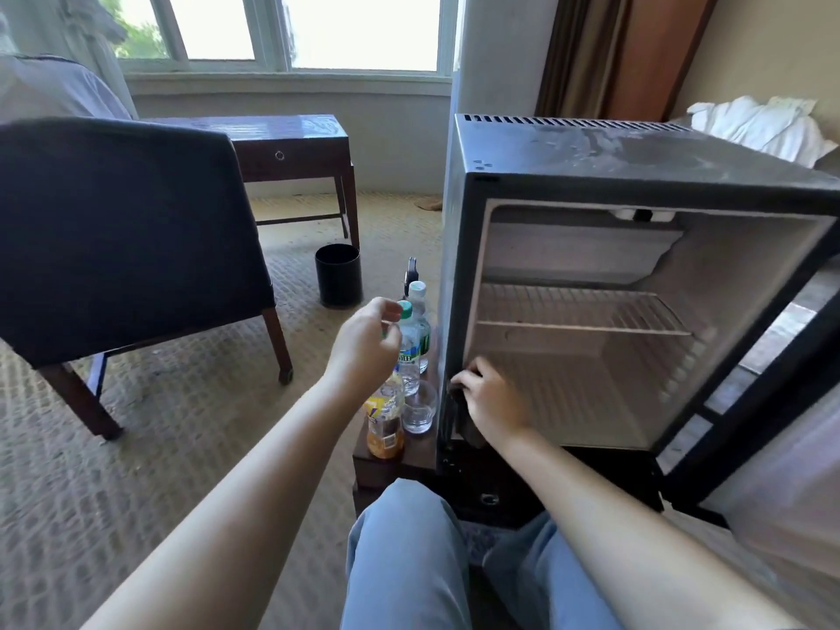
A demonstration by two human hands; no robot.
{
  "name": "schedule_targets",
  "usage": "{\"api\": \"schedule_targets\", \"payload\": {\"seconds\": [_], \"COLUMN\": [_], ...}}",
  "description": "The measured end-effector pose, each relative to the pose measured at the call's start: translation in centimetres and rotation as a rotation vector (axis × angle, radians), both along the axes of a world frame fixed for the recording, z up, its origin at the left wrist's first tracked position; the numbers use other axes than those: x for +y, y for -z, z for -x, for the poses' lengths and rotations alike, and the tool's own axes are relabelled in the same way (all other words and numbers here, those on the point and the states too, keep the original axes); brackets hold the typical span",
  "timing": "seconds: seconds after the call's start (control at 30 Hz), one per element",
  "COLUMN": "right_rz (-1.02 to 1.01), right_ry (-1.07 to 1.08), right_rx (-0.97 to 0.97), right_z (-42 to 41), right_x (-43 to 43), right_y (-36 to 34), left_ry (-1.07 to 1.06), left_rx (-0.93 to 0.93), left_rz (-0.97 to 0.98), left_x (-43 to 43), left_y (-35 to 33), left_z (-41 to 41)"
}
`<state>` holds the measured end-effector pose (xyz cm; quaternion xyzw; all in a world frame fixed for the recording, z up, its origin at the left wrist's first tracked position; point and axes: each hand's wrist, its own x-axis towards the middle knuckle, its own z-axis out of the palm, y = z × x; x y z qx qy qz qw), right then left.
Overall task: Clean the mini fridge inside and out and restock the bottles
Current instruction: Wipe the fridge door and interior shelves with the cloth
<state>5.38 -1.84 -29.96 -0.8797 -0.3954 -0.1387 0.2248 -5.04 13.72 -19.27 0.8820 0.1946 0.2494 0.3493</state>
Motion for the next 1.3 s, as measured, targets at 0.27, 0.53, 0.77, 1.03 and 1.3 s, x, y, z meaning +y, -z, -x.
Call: {"api": "schedule_targets", "payload": {"seconds": [0.27, 0.53, 0.77, 1.03, 1.3], "right_rz": [-0.537, -0.381, -0.194, -0.372, -0.487], "right_ry": [-0.108, -0.115, -0.113, -0.040, -0.078], "right_rx": [-0.441, -0.395, -0.164, -0.009, -0.131], "right_z": [-1.0, -1.5, -1.2, -1.1, -2.3], "right_x": [0.6, 2.1, 1.5, -0.2, 0.1], "right_y": [-15.8, -11.3, 1.8, 4.1, 2.5], "left_ry": [-0.025, -0.065, -0.002, 0.094, 0.066], "left_rx": [0.018, 0.020, -0.052, 0.218, 0.381], "left_rz": [0.100, 0.076, 0.051, 0.026, 0.093], "left_x": [-1.0, 0.0, -1.3, -2.8, -2.7], "left_y": [1.0, 1.6, 4.6, 14.3, 18.1], "left_z": [-0.3, 1.2, 1.9, 0.3, -1.4]}}
